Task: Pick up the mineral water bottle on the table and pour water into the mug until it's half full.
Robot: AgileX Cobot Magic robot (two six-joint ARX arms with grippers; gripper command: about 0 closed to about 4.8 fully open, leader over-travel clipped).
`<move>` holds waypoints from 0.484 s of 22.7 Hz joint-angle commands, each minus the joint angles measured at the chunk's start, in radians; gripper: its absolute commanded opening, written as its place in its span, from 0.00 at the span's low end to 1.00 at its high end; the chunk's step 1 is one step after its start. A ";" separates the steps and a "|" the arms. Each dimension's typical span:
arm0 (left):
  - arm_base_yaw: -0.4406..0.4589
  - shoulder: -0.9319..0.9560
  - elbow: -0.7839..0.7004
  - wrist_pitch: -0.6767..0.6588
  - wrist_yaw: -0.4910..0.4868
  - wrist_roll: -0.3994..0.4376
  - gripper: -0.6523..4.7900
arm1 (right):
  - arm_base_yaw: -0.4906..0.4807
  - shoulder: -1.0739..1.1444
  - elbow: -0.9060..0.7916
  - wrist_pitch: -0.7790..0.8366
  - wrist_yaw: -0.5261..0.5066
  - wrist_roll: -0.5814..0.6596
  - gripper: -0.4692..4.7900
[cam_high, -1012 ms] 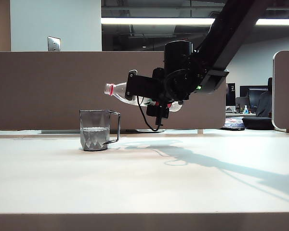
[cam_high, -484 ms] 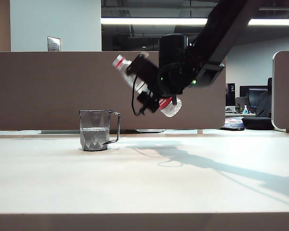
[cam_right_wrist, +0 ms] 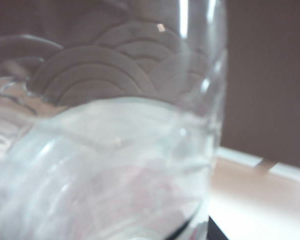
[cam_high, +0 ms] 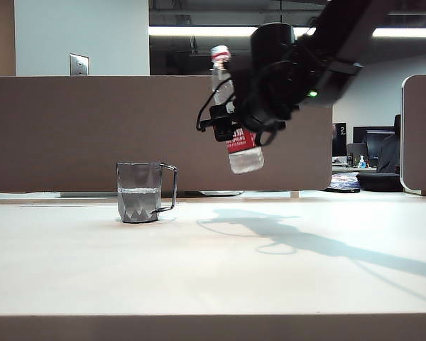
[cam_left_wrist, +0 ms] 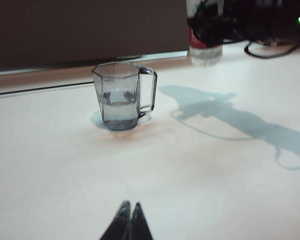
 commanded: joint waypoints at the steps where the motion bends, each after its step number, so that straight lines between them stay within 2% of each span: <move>1: 0.001 -0.013 0.003 0.010 0.004 0.000 0.11 | -0.013 -0.058 -0.134 0.169 -0.080 0.215 0.69; 4: 0.001 -0.013 0.003 0.010 0.005 0.000 0.11 | -0.025 -0.093 -0.296 0.317 -0.137 0.320 0.69; 7: 0.001 -0.024 0.003 0.009 0.005 0.000 0.11 | -0.028 -0.102 -0.471 0.509 -0.153 0.339 0.69; 11: 0.001 -0.043 0.003 0.006 0.004 0.000 0.11 | -0.028 -0.102 -0.556 0.526 -0.156 0.322 0.69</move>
